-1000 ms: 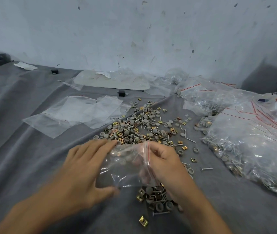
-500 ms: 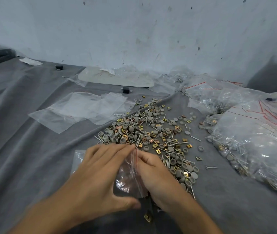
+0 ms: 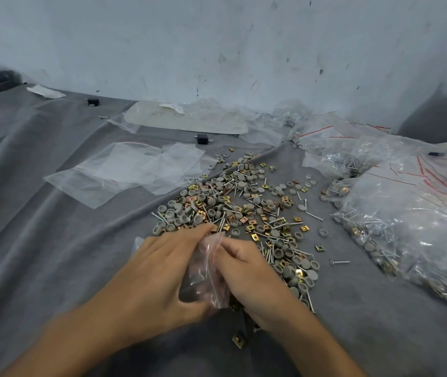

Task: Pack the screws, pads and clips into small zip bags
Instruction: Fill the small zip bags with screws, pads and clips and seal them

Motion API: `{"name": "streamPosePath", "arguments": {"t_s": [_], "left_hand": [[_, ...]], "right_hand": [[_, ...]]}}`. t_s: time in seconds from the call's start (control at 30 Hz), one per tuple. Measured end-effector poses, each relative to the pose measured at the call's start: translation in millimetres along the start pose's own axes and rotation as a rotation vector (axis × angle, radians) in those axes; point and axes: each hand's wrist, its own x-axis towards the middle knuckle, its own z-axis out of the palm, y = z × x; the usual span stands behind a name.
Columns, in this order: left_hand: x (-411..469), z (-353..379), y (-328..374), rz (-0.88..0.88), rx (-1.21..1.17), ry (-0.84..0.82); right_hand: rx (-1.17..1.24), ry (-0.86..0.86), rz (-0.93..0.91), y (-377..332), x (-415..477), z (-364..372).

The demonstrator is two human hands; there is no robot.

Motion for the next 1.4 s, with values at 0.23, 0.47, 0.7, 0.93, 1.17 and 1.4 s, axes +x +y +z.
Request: {"name": "streamPosePath", "arguments": {"t_s": [0.23, 0.47, 0.7, 0.93, 1.17, 1.4], "left_hand": [[3.6, 1.5, -2.3, -0.009, 0.005, -0.064], [3.3, -0.4, 2.0, 0.006, -0.062, -0.022], [1.8, 3.3, 3.6, 0.000, 0.073, -0.061], [0.7, 0.6, 5.5, -0.019, 0.003, -0.059], [1.7, -1.7, -0.9, -0.004, -0.056, 0.015], [3.1, -2.0, -1.4, 0.054, -0.067, 0.071]], "right_hand": [[-0.429, 0.070, -0.118, 1.4, -0.3, -7.6], [-0.363, 0.072, -0.180, -1.0, -0.3, -6.2], [-0.181, 0.112, -0.063, 4.9, 1.8, -2.5], [-0.303, 0.139, -0.132, 5.4, 1.6, -2.4], [-0.321, 0.096, -0.150, 1.8, 0.8, -10.4], [-0.277, -0.007, -0.112, -2.8, -2.3, -10.5]]}}
